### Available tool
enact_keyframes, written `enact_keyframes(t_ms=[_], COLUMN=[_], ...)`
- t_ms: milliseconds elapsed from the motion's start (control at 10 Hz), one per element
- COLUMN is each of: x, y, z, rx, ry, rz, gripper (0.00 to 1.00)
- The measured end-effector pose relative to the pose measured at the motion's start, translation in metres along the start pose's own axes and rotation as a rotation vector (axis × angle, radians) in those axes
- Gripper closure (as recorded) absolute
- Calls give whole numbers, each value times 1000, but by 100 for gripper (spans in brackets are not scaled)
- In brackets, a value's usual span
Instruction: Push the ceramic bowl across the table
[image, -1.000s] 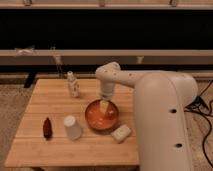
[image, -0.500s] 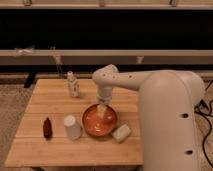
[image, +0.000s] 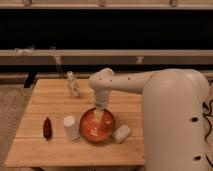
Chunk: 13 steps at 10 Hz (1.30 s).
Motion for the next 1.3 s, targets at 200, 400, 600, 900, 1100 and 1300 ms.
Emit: enact_keyframes(t_ms=[200, 400, 600, 900, 1100, 1300], x=[-2, -4, -6, -10, -10, -8], y=[9, 19, 34, 53, 57, 46], z=[-2, -3, -4, -6, -8, -16], rx=[-6, -22, -54, -90, -100, -66], ry=[1, -6, -20, -37, -47, -66], rz=[-10, -23, -54, -95, -101, -82], gripper=[34, 34, 34, 34, 34, 34])
